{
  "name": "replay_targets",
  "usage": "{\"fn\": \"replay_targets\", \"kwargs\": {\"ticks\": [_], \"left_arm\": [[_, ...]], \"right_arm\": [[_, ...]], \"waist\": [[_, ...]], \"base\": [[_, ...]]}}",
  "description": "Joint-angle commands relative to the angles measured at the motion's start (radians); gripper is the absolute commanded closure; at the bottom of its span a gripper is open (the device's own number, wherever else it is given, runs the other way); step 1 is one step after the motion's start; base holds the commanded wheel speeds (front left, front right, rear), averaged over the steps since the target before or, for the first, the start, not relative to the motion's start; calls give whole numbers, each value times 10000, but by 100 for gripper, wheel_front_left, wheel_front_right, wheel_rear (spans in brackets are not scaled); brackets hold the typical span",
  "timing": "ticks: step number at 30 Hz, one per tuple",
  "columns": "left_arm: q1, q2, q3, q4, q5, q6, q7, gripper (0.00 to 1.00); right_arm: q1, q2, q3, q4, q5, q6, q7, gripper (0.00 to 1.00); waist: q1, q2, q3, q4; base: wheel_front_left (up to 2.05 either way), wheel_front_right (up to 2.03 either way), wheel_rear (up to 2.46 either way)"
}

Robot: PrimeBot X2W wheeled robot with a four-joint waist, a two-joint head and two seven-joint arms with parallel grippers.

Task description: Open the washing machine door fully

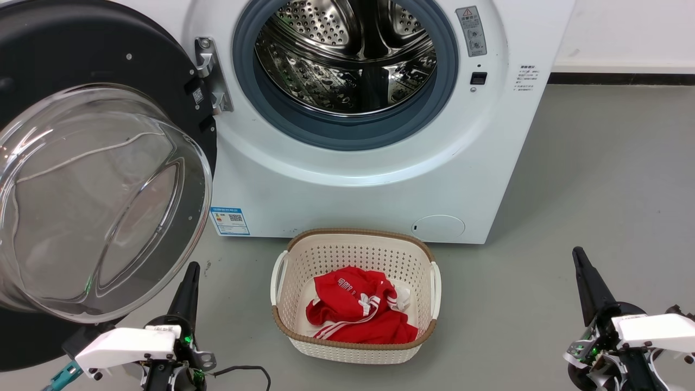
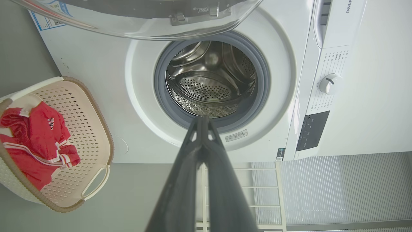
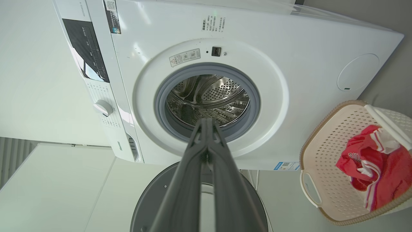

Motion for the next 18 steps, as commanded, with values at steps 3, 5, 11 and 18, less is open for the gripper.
{"fn": "replay_targets", "kwargs": {"ticks": [3, 5, 11, 18], "left_arm": [[-194, 22, 77, 48, -382, -100, 109, 100], [-210, 18, 93, 66, -534, -110, 148, 100], [-221, 9, 149, 122, -957, -161, 275, 100], [-233, -4, 182, 144, -1116, -178, 318, 100]], "right_arm": [[-211, 4, -52, 40, 390, 1, 103, 100], [-205, 9, -68, 53, 524, 1, 152, 100], [-235, 23, -114, 95, 949, 0, 265, 100], [-250, 43, -149, 114, 1069, 0, 326, 100]], "waist": [[0, 0, -4, -1], [0, 0, -6, -1], [0, 0, -13, -3], [0, 0, -17, -4]], "base": [[0, 0, 0], [0, 0, 0], [0, 0, 0], [0, 0, 0]]}}
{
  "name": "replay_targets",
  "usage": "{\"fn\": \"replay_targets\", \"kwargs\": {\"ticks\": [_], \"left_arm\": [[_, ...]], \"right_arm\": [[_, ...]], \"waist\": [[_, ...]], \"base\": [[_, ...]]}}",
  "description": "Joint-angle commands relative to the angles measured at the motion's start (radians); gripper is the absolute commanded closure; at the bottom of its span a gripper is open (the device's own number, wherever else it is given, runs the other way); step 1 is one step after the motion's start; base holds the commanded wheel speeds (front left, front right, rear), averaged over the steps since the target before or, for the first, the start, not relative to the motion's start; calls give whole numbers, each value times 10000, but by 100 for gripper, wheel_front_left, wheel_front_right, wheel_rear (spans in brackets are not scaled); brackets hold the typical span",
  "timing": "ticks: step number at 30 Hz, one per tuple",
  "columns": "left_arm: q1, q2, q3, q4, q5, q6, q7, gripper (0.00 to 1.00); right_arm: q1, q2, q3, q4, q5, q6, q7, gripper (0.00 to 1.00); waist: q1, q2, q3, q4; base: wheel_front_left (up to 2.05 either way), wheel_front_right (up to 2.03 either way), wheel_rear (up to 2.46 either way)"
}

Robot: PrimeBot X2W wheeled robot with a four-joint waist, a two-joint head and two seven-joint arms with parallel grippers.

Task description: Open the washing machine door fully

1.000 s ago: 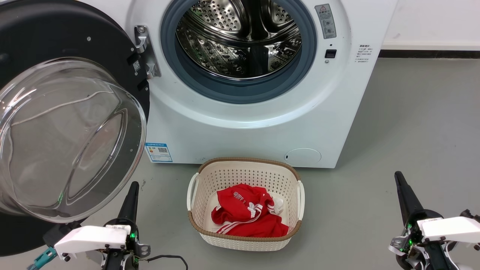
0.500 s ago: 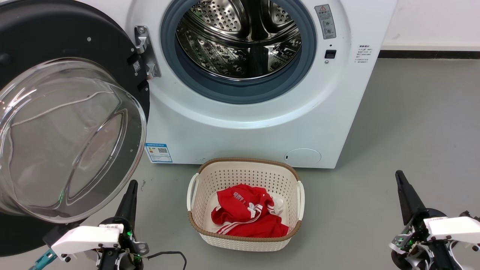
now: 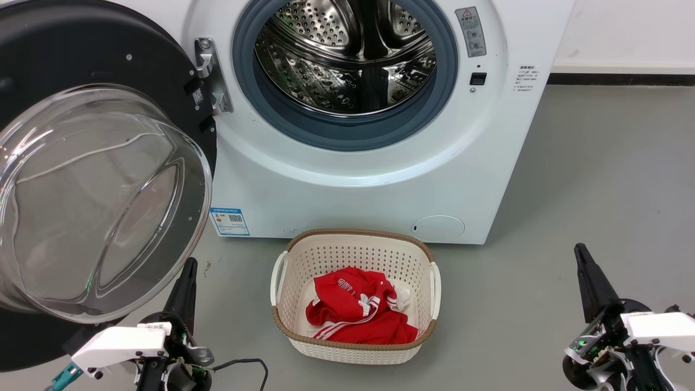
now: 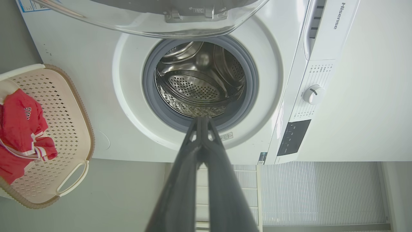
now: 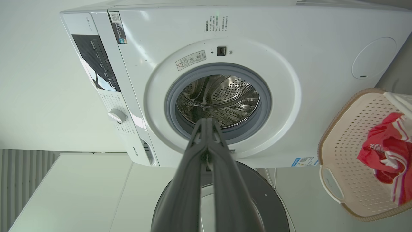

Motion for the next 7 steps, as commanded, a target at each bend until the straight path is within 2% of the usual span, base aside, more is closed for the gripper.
{"fn": "replay_targets", "kwargs": {"ticks": [1, 7], "left_arm": [[-92, 1, 20, 16, -13, -45, 28, 100], [-93, -9, 35, 17, 4, -45, 41, 100]], "right_arm": [[-120, 31, -16, 25, -10, 0, 55, 100], [-123, 46, -39, 24, -37, 0, 61, 100]], "waist": [[0, -1, 0, 0], [0, -1, 0, 0]], "base": [[0, 0, 0], [0, 0, 0]]}}
